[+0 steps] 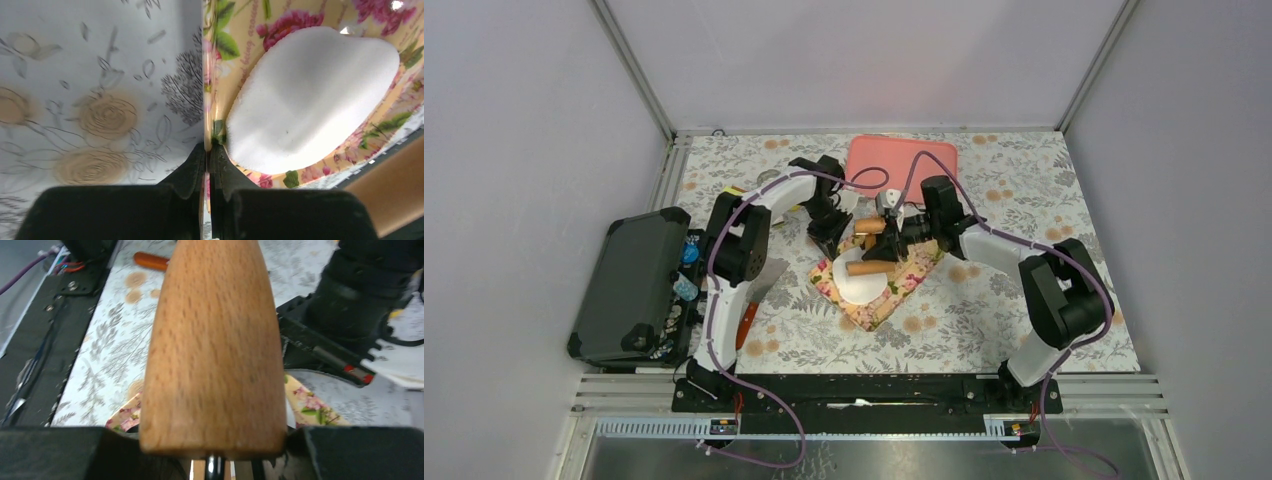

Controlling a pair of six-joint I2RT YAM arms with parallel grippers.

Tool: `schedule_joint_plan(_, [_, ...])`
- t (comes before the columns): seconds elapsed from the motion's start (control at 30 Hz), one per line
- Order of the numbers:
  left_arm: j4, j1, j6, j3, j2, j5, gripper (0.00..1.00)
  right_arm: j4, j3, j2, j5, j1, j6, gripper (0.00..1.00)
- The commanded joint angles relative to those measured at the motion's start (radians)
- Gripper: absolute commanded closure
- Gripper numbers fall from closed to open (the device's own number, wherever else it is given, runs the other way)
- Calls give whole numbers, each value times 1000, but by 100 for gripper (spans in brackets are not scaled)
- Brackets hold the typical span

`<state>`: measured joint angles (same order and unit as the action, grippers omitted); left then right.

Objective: Roll out the dumpling wrappers from the dough
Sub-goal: Flatten out the dough on the work surface.

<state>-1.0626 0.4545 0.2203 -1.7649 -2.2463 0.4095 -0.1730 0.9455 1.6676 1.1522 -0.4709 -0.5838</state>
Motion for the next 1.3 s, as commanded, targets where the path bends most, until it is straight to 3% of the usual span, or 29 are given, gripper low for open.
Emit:
schedule_joint_plan(0.0, [-7,10,130,-127,-47,-136,100,-268,5,35,-52,20,194,100])
schedule_joint_plan(0.33, [-53,50,358,-212,-78,-158,100,-514,48,180,52,34,369,100])
schedule_joint_plan(0.43, [-48,66,402,-210,-75,-166,100,-502,91,209,66,36,368,100])
schedule_joint_plan(0.57, [-49,87,431,-214,-75,-175,100,-268,130,223,55,37,178,100])
schedule_joint_plan(0.77, [-47,99,451,-201,-68,-164,100,209,145,227,10,35,-304,100])
schedule_joint_plan(1.27, [-29,105,490,-189,-45,-144,100,834,270,277,-11,27,-935,100])
